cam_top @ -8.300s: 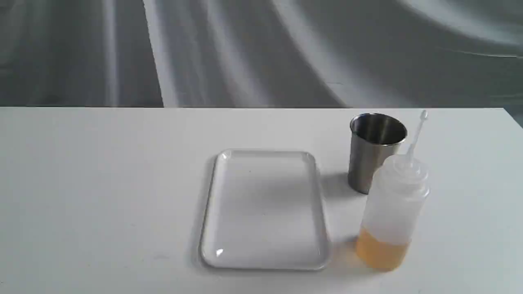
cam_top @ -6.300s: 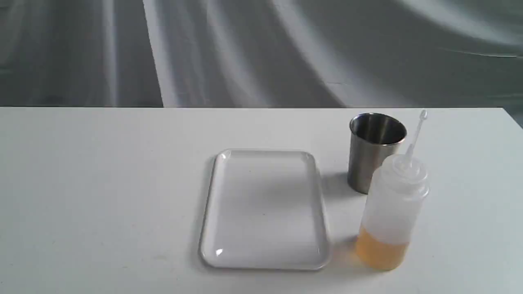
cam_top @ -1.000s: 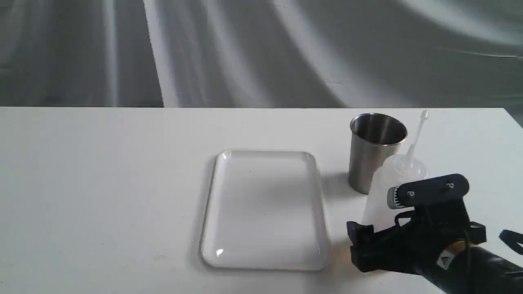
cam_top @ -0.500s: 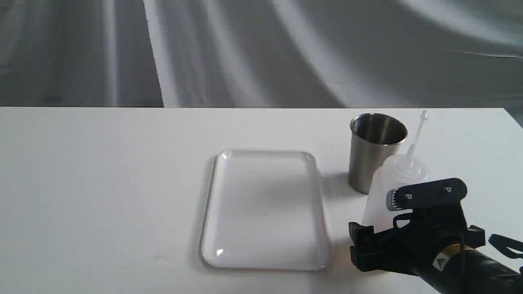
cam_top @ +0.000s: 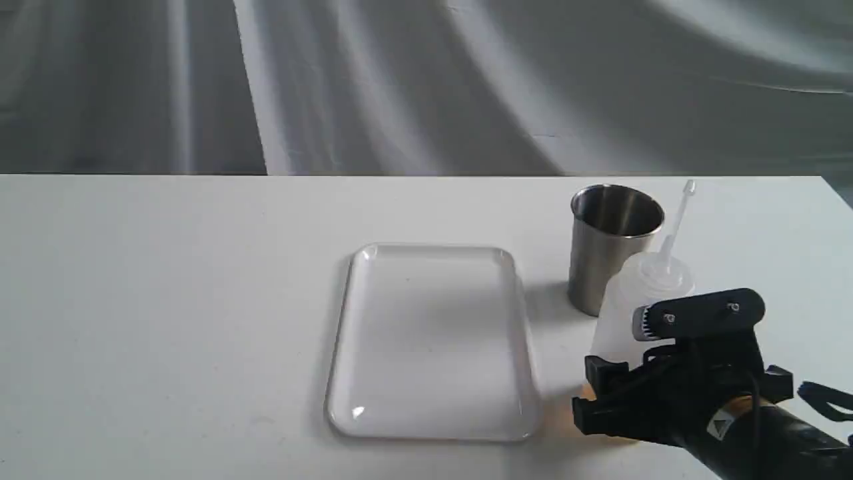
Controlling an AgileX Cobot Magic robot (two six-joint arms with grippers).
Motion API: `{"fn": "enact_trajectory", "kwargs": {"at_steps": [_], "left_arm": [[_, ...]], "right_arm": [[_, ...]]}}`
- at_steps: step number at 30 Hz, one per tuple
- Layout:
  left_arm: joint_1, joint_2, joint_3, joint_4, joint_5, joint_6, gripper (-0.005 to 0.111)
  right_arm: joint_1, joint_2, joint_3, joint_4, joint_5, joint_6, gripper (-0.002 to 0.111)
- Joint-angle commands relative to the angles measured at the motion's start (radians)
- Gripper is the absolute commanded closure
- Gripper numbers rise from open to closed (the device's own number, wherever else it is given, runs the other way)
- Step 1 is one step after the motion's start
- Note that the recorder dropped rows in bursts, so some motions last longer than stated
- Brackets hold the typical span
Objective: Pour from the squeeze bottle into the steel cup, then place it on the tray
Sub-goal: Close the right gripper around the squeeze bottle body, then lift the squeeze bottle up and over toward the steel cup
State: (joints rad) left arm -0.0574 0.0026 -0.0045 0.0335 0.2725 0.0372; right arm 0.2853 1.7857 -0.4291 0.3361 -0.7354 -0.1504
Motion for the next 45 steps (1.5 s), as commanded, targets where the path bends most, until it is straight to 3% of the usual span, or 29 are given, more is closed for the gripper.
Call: {"fn": "enact_trajectory", "kwargs": {"at_steps": [1, 8, 18, 32, 37, 45], "left_arm": [[-0.006, -0.003, 0.004, -0.001, -0.007, -0.005, 0.107], [-0.006, -0.003, 0.004, -0.001, -0.007, -0.001, 0.107], [-0.006, -0.003, 0.004, -0.001, -0.007, -0.003, 0.107], [-0.006, -0.003, 0.004, -0.001, -0.007, -0.001, 0.107], [-0.006, -0.003, 0.004, -0.001, -0.007, -0.001, 0.107], [-0.006, -0.003, 0.004, -0.001, -0.007, -0.005, 0.107]], "right_arm": [[-0.007, 0.002, -0.004, -0.022, -0.001, 0.001, 0.077], [-0.005, -0.039, 0.009, -0.04, 0.043, 0.001, 0.092], [-0.005, -0.233, 0.078, -0.029, 0.11, 0.003, 0.092], [-0.018, -0.571, 0.079, -0.041, 0.457, 0.008, 0.092], [-0.121, -0.702, 0.042, -0.242, 0.683, 0.193, 0.092], [-0.275, -0.874, -0.176, -0.69, 1.166, 0.597, 0.092]]}}
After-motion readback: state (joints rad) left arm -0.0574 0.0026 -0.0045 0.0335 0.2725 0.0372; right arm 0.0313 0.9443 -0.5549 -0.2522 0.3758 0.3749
